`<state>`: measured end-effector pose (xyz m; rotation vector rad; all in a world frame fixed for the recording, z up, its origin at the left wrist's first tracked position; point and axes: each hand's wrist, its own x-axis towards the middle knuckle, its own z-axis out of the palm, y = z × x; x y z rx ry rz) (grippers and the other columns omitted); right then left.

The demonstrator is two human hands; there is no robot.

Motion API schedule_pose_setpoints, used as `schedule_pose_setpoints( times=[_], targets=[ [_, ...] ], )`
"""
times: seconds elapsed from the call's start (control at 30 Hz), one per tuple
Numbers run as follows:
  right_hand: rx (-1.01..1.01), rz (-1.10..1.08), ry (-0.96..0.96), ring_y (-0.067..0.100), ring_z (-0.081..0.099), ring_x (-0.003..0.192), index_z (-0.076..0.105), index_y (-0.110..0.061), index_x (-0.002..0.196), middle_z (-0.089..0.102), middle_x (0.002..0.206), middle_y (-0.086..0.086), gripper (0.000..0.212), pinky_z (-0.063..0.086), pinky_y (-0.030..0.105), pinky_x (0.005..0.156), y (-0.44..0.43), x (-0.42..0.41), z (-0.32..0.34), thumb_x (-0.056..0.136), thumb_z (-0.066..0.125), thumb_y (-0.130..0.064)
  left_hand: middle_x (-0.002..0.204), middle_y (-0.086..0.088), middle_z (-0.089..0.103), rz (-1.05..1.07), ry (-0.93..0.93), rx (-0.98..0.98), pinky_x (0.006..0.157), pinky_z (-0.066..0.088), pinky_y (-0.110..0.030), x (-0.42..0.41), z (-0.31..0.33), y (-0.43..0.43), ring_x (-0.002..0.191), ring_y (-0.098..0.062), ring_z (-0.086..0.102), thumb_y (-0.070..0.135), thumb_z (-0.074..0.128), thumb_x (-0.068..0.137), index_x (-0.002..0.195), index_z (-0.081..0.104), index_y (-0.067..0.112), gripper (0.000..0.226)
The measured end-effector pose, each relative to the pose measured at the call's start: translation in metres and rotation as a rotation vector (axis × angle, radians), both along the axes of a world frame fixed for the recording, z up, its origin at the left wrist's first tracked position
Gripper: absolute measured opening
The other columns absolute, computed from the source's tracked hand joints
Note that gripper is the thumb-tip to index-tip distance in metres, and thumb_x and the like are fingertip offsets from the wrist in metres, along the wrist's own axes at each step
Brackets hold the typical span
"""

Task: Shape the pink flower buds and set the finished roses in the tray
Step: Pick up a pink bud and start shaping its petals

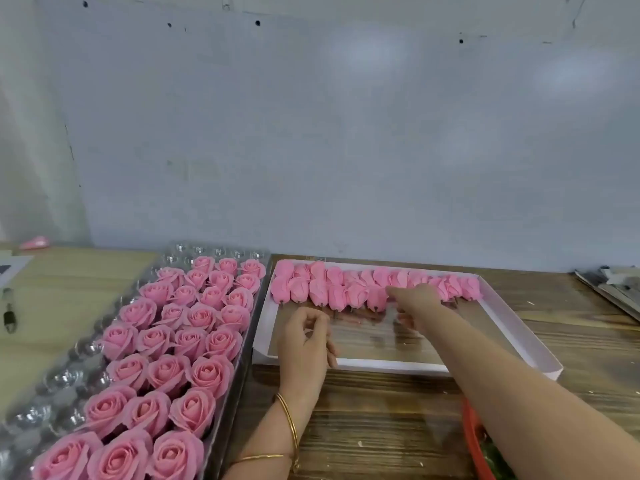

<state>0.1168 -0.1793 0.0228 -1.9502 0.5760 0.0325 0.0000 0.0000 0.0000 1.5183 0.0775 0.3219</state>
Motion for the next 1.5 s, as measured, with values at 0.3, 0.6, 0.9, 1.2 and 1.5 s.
schedule_pose_setpoints(
  times=[0.3, 0.6, 0.9, 1.2, 1.5],
  targets=[
    [-0.187, 0.004, 0.058, 0.019, 0.05, 0.078, 0.035, -0.009, 0.094, 0.044, 0.076, 0.004, 0.037, 0.048, 0.031, 0.075, 0.022, 0.006, -0.005, 0.083, 0.068, -0.02, 0.067, -0.01, 0.058, 0.018, -0.011, 0.056, 0.041, 0.044, -0.023, 0.001, -0.002, -0.003, 0.041, -0.014, 0.052, 0.011, 0.053, 0.097, 0.085, 0.06, 0.01, 0.014],
    [-0.207, 0.039, 0.069, 0.017, 0.054, 0.072, 0.041, -0.012, 0.071, 0.048, 0.075, 0.004, 0.031, 0.048, 0.023, 0.063, 0.024, 0.011, -0.007, 0.081, 0.071, -0.017, 0.075, -0.02, 0.06, 0.016, -0.021, 0.078, 0.041, 0.044, -0.022, 0.003, -0.004, -0.004, 0.039, -0.01, 0.051, 0.011, 0.054, 0.097, 0.087, 0.06, 0.008, 0.012],
    [-0.187, -0.066, 0.04, 0.024, 0.056, 0.085, 0.042, -0.004, 0.102, 0.052, 0.083, 0.009, 0.04, 0.055, 0.035, 0.081, 0.018, 0.008, -0.007, 0.076, 0.072, -0.012, 0.07, -0.014, 0.06, 0.017, -0.025, 0.071, 0.04, 0.044, -0.022, 0.004, -0.004, -0.003, 0.038, -0.01, 0.051, 0.011, 0.054, 0.097, 0.087, 0.06, 0.009, 0.012],
    [-0.084, -0.135, -0.03, 0.029, 0.065, 0.088, 0.058, 0.0, 0.101, 0.06, 0.103, 0.017, 0.036, 0.06, 0.042, 0.079, 0.007, 0.003, -0.01, 0.072, 0.075, -0.013, 0.061, -0.007, 0.058, 0.017, -0.025, 0.084, 0.04, 0.043, -0.022, 0.002, -0.004, -0.003, 0.037, -0.013, 0.051, 0.009, 0.054, 0.096, 0.086, 0.06, 0.008, 0.012],
    [-0.047, -0.197, -0.322, 0.016, 0.049, 0.051, 0.052, -0.009, 0.054, 0.052, 0.055, 0.005, 0.032, 0.037, 0.016, 0.043, 0.015, -0.012, 0.011, 0.08, 0.069, -0.014, 0.071, -0.01, 0.058, 0.004, -0.018, 0.046, 0.041, 0.048, -0.026, 0.001, -0.002, -0.002, 0.044, -0.014, 0.057, 0.009, 0.053, 0.096, 0.088, 0.06, 0.008, 0.011]
  ],
)
